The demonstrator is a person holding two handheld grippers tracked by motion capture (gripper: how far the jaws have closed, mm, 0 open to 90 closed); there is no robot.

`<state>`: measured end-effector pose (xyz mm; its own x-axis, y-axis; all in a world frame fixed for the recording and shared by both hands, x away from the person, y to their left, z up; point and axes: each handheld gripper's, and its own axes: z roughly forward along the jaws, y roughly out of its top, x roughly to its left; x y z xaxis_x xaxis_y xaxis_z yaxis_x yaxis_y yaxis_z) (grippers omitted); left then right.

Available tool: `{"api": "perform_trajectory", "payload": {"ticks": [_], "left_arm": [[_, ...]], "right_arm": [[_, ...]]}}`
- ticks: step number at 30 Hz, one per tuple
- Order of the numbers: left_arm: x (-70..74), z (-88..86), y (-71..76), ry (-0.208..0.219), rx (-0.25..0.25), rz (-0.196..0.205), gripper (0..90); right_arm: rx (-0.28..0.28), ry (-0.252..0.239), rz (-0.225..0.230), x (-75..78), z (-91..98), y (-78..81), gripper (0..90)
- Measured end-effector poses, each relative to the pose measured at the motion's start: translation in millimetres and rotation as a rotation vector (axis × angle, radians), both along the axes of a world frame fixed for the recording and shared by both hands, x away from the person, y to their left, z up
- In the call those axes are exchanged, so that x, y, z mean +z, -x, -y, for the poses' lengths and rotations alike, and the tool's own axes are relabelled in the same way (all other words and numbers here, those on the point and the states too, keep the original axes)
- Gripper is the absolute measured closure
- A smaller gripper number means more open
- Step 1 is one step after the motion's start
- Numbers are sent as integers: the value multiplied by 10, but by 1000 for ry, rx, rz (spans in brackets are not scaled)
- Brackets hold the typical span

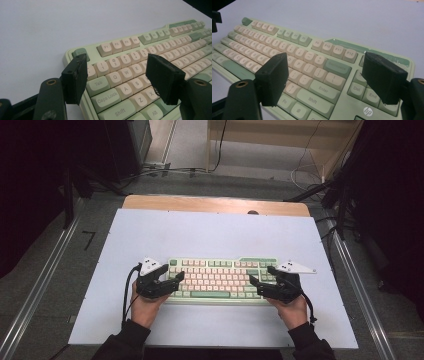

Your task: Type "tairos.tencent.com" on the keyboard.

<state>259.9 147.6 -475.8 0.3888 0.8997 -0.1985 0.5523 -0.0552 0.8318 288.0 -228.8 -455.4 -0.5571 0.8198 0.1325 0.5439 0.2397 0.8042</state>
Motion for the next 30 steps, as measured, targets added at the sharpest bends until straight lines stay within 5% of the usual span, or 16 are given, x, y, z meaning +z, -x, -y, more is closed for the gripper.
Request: {"api": "perform_trajectory", "payload": {"ticks": [25,30], "left_arm": [[-26,-89,118,7,33,-8,344],[-30,-136,161,9,48,-8,345]], "right_arm": [[86,12,-2,-43,-426,-165,272],[99,5,1,-52,-508,-200,405]]}}
